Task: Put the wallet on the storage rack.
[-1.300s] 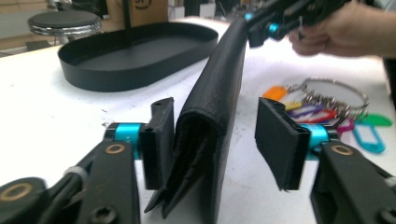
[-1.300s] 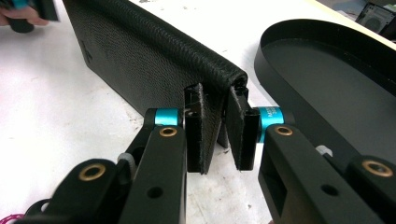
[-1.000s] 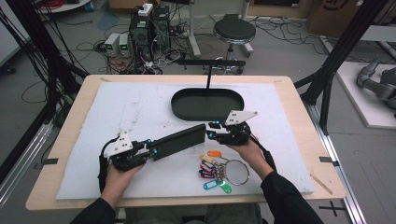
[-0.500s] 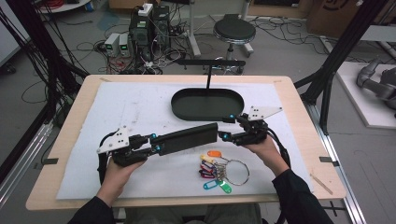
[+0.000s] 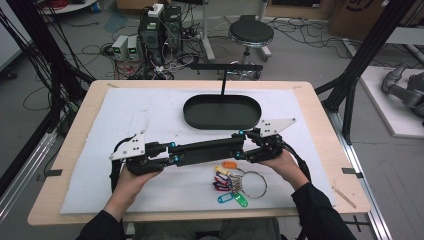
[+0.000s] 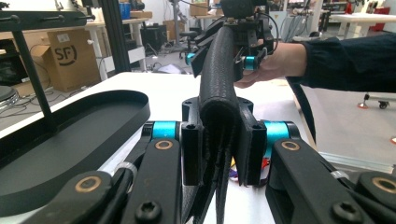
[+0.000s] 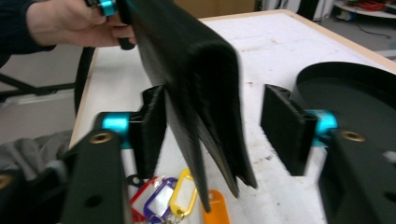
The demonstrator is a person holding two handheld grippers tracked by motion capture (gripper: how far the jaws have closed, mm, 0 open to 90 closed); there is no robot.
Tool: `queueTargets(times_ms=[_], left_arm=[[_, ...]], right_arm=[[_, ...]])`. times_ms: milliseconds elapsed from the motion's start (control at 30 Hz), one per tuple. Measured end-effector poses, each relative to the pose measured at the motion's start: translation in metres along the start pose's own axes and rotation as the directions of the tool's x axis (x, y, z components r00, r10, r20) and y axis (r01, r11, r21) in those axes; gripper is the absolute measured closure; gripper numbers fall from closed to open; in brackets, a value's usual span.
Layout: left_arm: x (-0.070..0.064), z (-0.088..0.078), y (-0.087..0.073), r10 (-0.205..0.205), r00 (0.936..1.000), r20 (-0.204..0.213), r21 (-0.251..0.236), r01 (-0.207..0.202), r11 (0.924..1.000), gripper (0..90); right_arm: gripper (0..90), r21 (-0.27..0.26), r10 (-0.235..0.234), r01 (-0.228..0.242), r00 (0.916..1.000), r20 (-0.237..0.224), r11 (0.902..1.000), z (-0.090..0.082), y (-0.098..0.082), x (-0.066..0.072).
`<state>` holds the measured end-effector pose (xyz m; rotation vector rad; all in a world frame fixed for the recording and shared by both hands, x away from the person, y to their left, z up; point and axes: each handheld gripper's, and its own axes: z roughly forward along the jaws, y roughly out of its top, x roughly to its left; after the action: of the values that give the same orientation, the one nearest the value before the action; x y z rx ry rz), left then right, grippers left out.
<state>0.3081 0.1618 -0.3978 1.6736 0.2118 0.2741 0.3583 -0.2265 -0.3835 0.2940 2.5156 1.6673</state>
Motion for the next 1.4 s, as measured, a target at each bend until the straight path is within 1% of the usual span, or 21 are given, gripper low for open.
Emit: queueTargets(times_ms=[33, 67, 167, 233, 267, 300, 367, 433, 533, 600, 633, 733, 800, 933, 1033, 1100, 1167, 1200, 1267, 1300, 1400], left_arm=[[0.000, 0.001, 0.000, -0.001, 1.0000, 0.001, 0.000, 0.001, 1.0000, 74.9], [0.000, 0.001, 0.000, -0.002, 1.0000, -0.001, 0.002, 0.002, 1.0000, 74.9], [0.001, 0.001, 0.000, -0.003, 1.0000, -0.009, 0.008, 0.003, 1.0000, 74.7], [0.001, 0.001, 0.000, -0.002, 0.9999, -0.016, 0.015, 0.002, 0.9999, 74.5], [0.001, 0.001, 0.000, -0.009, 0.9997, -0.021, 0.013, 0.009, 0.9999, 74.3], [0.001, 0.001, 0.000, -0.011, 0.9997, -0.023, 0.011, 0.011, 0.9999, 74.0], [0.001, 0.001, 0.000, -0.012, 0.9992, -0.038, 0.009, 0.012, 0.9999, 72.9], [0.000, 0.001, 0.000, -0.014, 0.9984, -0.054, 0.008, 0.014, 0.9999, 71.2], [0.000, 0.001, -0.002, -0.022, 0.9951, -0.096, 0.007, 0.023, 0.9997, 64.5], [0.002, -0.001, -0.002, -0.041, 0.9899, -0.136, -0.004, 0.041, 0.9992, 55.2], [0.003, -0.003, -0.002, -0.046, 0.9875, -0.151, -0.008, 0.046, 0.9989, 52.5], [0.005, -0.009, -0.002, -0.066, 0.9795, -0.190, -0.023, 0.063, 0.9978, 44.6], [0.005, -0.013, -0.003, -0.063, 0.9754, -0.211, -0.022, 0.060, 0.9980, 43.5], [0.005, -0.018, -0.007, -0.067, 0.9706, -0.231, -0.020, 0.064, 0.9977, 42.6], [0.004, -0.021, -0.009, -0.064, 0.9699, -0.235, -0.017, 0.062, 0.9979, 42.2], [0.003, -0.023, -0.009, -0.062, 0.9700, -0.235, -0.012, 0.060, 0.9981, 41.4], [0.002, -0.024, -0.010, -0.063, 0.9702, -0.234, -0.010, 0.062, 0.9980, 40.4], [0.001, -0.025, -0.011, -0.062, 0.9700, -0.235, -0.008, 0.062, 0.9981, 40.4], [0.000, -0.026, -0.012, -0.062, 0.9703, -0.234, -0.006, 0.063, 0.9980, 40.3], [0.000, -0.026, -0.013, -0.062, 0.9704, -0.233, -0.006, 0.062, 0.9980, 40.3], [-0.002, -0.027, -0.014, -0.059, 0.9703, -0.235, 0.003, 0.061, 0.9981, 40.3]], right_arm=[[54.3, 0.001, -0.010, 0.010, 0.9999, -0.004, 0.9999, 0.000, 0.000, 0.001], [57.5, 0.002, -0.025, 0.025, 0.9996, -0.013, 0.9997, 0.000, 0.001, 0.002], [67.5, 0.020, -0.055, 0.056, 0.9983, -0.018, 0.9982, 0.000, 0.000, 0.003], [71.5, 0.036, -0.069, 0.070, 0.9973, -0.025, 0.9969, 0.001, 0.000, 0.004], [72.9, 0.036, -0.081, 0.082, 0.9964, -0.023, 0.9960, 0.001, -0.001, 0.003], [73.7, 0.044, -0.076, 0.077, 0.9967, -0.028, 0.9960, 0.001, -0.001, 0.004], [74.8, 0.031, -0.096, 0.097, 0.9951, -0.020, 0.9948, 0.001, 0.000, 0.004], [75.4, 0.025, -0.101, 0.101, 0.9949, -0.011, 0.9946, 0.000, 0.001, 0.006], [75.9, 0.030, -0.126, 0.126, 0.9920, 0.005, 0.9916, -0.001, 0.003, 0.008], [76.0, 0.039, -0.140, 0.139, 0.9900, 0.020, 0.9895, -0.001, 0.003, 0.009], [76.1, 0.043, -0.140, 0.138, 0.9896, 0.033, 0.9894, -0.001, 0.003, 0.009], [76.1, 0.039, -0.122, 0.120, 0.9907, 0.060, 0.9921, -0.004, 0.001, 0.007], [76.1, 0.025, -0.100, 0.098, 0.9916, 0.082, 0.9948, -0.008, 0.000, 0.005], [76.1, -0.002, -0.071, 0.072, 0.9868, 0.146, 0.9974, -0.015, -0.001, 0.000], [76.1, -0.022, -0.048, 0.053, 0.9792, 0.197, 0.9983, -0.020, -0.001, -0.004], [76.1, -0.037, -0.025, 0.034, 0.9710, 0.238, 0.9987, -0.023, -0.002, -0.009], [76.1, -0.048, -0.009, 0.022, 0.9654, 0.261, 0.9986, -0.024, -0.003, -0.013], [76.1, -0.057, -0.001, 0.018, 0.9611, 0.276, 0.9982, -0.025, -0.004, -0.015], [76.1, -0.074, 0.020, 0.002, 0.9542, 0.299, 0.9973, -0.027, -0.005, -0.021], [76.1, -0.081, 0.034, -0.010, 0.9521, 0.304, 0.9966, -0.028, -0.005, -0.024], [76.1, -0.091, 0.049, -0.021, 0.9464, 0.319, 0.9957, -0.030, -0.006, -0.033]])
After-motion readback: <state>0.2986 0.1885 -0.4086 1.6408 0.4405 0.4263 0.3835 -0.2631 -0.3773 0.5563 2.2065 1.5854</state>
